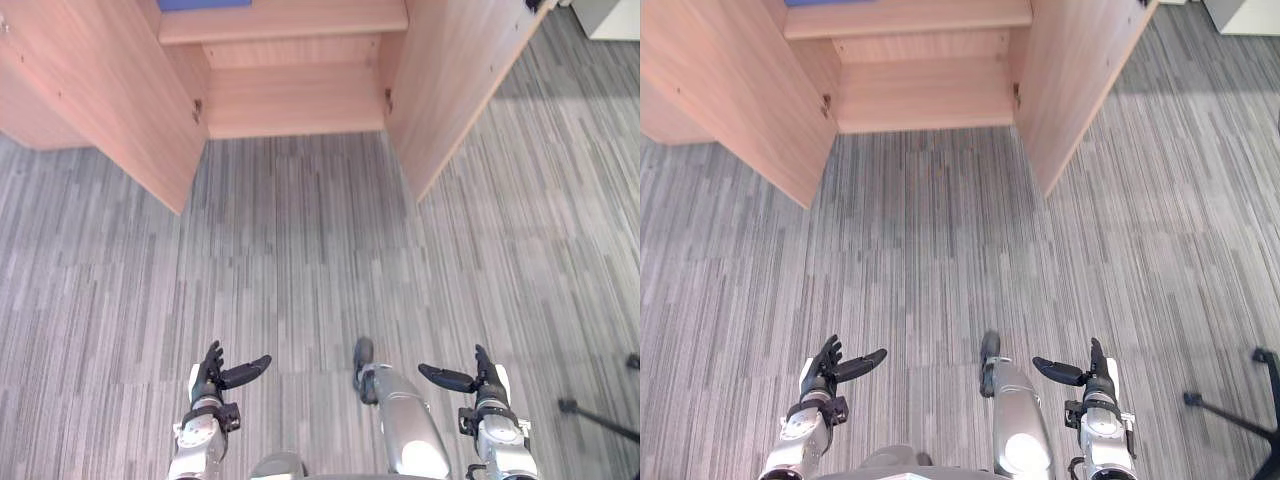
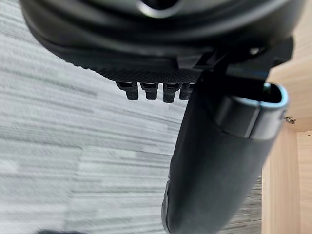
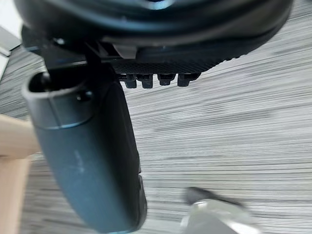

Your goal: Walk over to the cabinet, pick up the folder, carry it to the office cabinet, place the folder inside the office cabinet, then close the office cabinet door

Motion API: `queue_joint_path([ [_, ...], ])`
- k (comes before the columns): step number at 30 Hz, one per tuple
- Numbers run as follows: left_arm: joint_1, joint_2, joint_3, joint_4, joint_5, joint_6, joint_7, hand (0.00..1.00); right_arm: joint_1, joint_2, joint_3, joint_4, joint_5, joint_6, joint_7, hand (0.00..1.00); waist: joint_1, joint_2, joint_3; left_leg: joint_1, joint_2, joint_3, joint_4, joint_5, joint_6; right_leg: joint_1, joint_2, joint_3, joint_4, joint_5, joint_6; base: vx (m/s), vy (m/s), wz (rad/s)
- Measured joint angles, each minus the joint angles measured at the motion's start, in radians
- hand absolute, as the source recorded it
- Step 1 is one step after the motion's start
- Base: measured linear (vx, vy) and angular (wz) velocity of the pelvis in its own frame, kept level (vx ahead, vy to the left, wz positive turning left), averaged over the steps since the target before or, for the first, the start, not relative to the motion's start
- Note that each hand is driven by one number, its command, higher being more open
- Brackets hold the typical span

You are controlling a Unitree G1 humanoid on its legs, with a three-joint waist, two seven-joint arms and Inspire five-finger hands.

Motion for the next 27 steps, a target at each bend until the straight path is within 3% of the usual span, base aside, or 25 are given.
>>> queue_joint_path([
  [1, 0.007, 0.001, 0.009, -0.003, 0.0, -0.002, -0.003, 1.0, -0.004, 0.01, 0.006, -0.001, 0.001, -0.001, 0.0, 1.0, 0.012, 0.008, 0.0, -0.046, 0.026, 0.02, 0.111, -0.037, 0.019, 0.054, 0.02, 0.009, -0.043, -0.001, -0.005, 0.56, -0.207, -0.52],
  [2, 0.011, 0.0, 0.022, -0.003, -0.001, -0.001, -0.003, 1.0, -0.011, 0.03, 0.01, -0.006, 0.003, -0.007, -0.001, 1.0, 0.041, -0.008, 0.009, -0.139, 0.053, 0.058, 0.228, -0.094, 0.043, 0.146, 0.044, 0.032, -0.103, -0.009, -0.016, 0.53, -0.176, -0.6],
  [4, 0.014, -0.001, 0.026, -0.008, -0.005, -0.001, -0.002, 1.0, -0.024, 0.037, 0.023, -0.004, 0.01, -0.013, -0.001, 1.0, 0.072, -0.03, 0.012, -0.268, 0.052, 0.127, 0.184, -0.135, 0.073, 0.25, 0.053, 0.071, -0.194, -0.01, -0.017, 0.57, -0.149, -0.59],
  [5, 0.016, -0.001, 0.026, -0.008, -0.006, -0.001, -0.002, 1.0, -0.041, 0.036, 0.024, 0.0, 0.01, -0.013, -0.002, 1.0, 0.089, -0.043, 0.017, -0.33, 0.03, 0.164, 0.045, -0.148, 0.086, 0.295, 0.05, 0.105, -0.237, -0.01, -0.016, 0.65, -0.074, -0.78],
  [7, 0.026, -0.005, 0.035, -0.007, -0.005, 0.003, -0.002, 1.0, -0.079, 0.037, 0.012, 0.028, 0.01, -0.01, -0.003, 1.0, 0.099, -0.054, 0.023, -0.367, -0.026, 0.157, -0.292, -0.127, 0.072, 0.353, 0.038, 0.157, -0.278, -0.023, 0.015, 0.61, 0.003, -0.84],
  [9, 0.031, -0.019, 0.037, 0.005, -0.005, 0.008, 0.0, 1.0, -0.083, 0.033, -0.02, 0.066, 0.01, -0.007, -0.019, 1.0, 0.105, -0.045, 0.018, -0.358, -0.082, 0.102, -0.688, 0.027, 0.072, 0.45, 0.024, 0.195, -0.322, -0.067, 0.075, 0.6, 0.152, -0.72],
  [10, 0.029, -0.018, 0.037, 0.016, -0.005, 0.007, 0.001, 1.0, -0.079, 0.028, -0.019, 0.077, 0.009, -0.003, -0.026, 1.0, 0.111, -0.046, 0.018, -0.356, -0.086, 0.093, -0.706, 0.107, 0.089, 0.486, 0.017, 0.208, -0.324, -0.094, 0.093, 0.5, 0.192, -0.57],
  [11, 0.026, -0.016, 0.037, 0.026, -0.005, 0.008, 0.002, 1.0, -0.067, 0.027, -0.018, 0.082, 0.009, -0.002, -0.029, 1.0, 0.117, -0.052, 0.014, -0.347, -0.091, 0.093, -0.691, 0.181, 0.116, 0.504, 0.006, 0.214, -0.324, -0.11, 0.11, 0.55, 0.236, -0.26],
  [12, 0.014, -0.009, 0.037, 0.027, -0.005, 0.01, 0.003, 1.0, -0.047, 0.036, -0.019, 0.091, 0.01, 0.0, -0.031, 1.0, 0.108, -0.085, -0.006, -0.348, -0.129, 0.095, -0.671, 0.232, 0.191, 0.517, -0.034, 0.208, -0.313, -0.134, 0.137, 0.81, 0.322, 0.12],
  [13, -0.006, -0.012, 0.033, 0.021, -0.004, 0.006, 0.002, 1.0, -0.03, 0.036, -0.02, 0.093, 0.009, 0.004, -0.031, 1.0, 0.101, -0.103, -0.016, -0.363, -0.166, 0.095, -0.625, 0.187, 0.213, 0.5, -0.076, 0.197, -0.262, -0.136, 0.141, 0.79, 0.309, 0.31],
  [15, -0.012, -0.014, 0.031, 0.022, -0.002, 0.007, 0.0, 1.0, -0.016, 0.04, -0.022, 0.111, 0.009, 0.011, -0.03, 1.0, 0.097, -0.104, -0.017, -0.352, -0.183, 0.095, -0.534, 0.093, 0.225, 0.475, -0.101, 0.199, -0.109, -0.138, 0.149, 0.53, 0.201, 0.19],
  [16, -0.003, -0.014, 0.032, 0.023, -0.001, 0.008, 0.001, 1.0, -0.005, 0.051, -0.025, 0.119, 0.008, 0.015, -0.029, 1.0, 0.092, -0.106, -0.019, -0.296, -0.205, 0.092, -0.512, 0.027, 0.23, 0.426, -0.129, 0.196, 0.103, -0.121, 0.175, 0.56, 0.23, 0.25],
  [17, 0.001, -0.012, 0.032, 0.023, 0.001, 0.01, 0.001, 1.0, -0.001, 0.06, -0.029, 0.128, 0.007, 0.016, -0.029, 1.0, 0.083, -0.106, -0.019, -0.228, -0.231, 0.079, -0.517, -0.02, 0.239, 0.338, -0.165, 0.208, 0.365, -0.013, 0.224, 0.56, 0.237, 0.32],
  [18, 0.001, -0.009, 0.031, 0.024, 0.003, 0.011, 0.001, 1.0, 0.002, 0.063, -0.028, 0.136, 0.007, 0.017, -0.027, 1.0, 0.078, -0.105, -0.019, -0.194, -0.239, 0.074, -0.524, -0.04, 0.245, 0.285, -0.18, 0.22, 0.502, 0.013, 0.221, 0.63, 0.216, 0.35],
  [19, 0.003, 0.002, 0.028, 0.025, 0.005, 0.013, 0.008, 1.0, -0.004, 0.071, -0.016, 0.154, 0.007, 0.02, -0.022, 1.0, 0.074, -0.104, -0.019, -0.104, -0.256, 0.06, -0.554, -0.078, 0.255, 0.164, -0.195, 0.225, 0.72, -0.067, 0.145, 0.51, 0.132, 0.23],
  [20, 0.005, 0.004, 0.027, 0.026, 0.005, 0.013, 0.012, 1.0, -0.005, 0.075, -0.012, 0.154, 0.007, 0.021, -0.02, 1.0, 0.069, -0.102, -0.02, -0.069, -0.258, 0.053, -0.574, -0.085, 0.254, 0.126, -0.192, 0.221, 0.745, -0.097, 0.124, 0.59, 0.102, 0.35],
  [22, -0.005, 0.021, 0.027, 0.032, 0.005, 0.012, 0.017, 1.0, -0.009, 0.083, 0.012, 0.146, 0.007, 0.016, -0.016, 1.0, 0.04, -0.089, -0.021, 0.054, -0.246, 0.0, -0.656, -0.09, 0.252, 0.008, -0.141, 0.178, 0.604, -0.186, 0.106, 0.51, -0.006, 0.63],
  [24, -0.022, 0.023, 0.027, 0.045, 0.005, 0.012, 0.016, 1.0, -0.009, 0.083, 0.012, 0.147, 0.007, 0.016, -0.012, 1.0, 0.032, -0.082, -0.023, 0.1, -0.223, -0.017, -0.679, -0.09, 0.251, -0.034, -0.1, 0.152, 0.378, -0.19, 0.109, 0.46, -0.093, 0.65],
  [25, -0.025, 0.025, 0.027, 0.048, 0.004, 0.01, 0.016, 1.0, -0.007, 0.083, 0.012, 0.146, 0.007, 0.016, -0.012, 1.0, 0.033, -0.087, -0.029, 0.12, -0.217, -0.021, -0.688, -0.096, 0.238, -0.041, -0.081, 0.143, 0.201, -0.153, 0.118, 0.52, -0.13, 0.69],
  [26, -0.022, 0.029, 0.025, 0.051, 0.005, 0.01, 0.014, 1.0, 0.008, 0.083, 0.011, 0.14, 0.007, 0.016, -0.012, 1.0, 0.033, -0.102, -0.04, 0.156, -0.22, -0.029, -0.7, -0.122, 0.189, -0.036, -0.066, 0.141, -0.022, 0.007, 0.096, 0.55, -0.154, 0.77],
  [27, -0.027, 0.023, 0.027, 0.069, 0.007, 0.01, 0.012, 1.0, 0.023, 0.078, 0.001, 0.142, 0.007, 0.015, -0.012, 1.0, 0.03, -0.103, -0.042, 0.184, -0.214, -0.052, -0.699, -0.151, 0.146, -0.023, -0.06, 0.149, -0.025, 0.119, 0.051, 0.65, -0.187, 0.53],
])
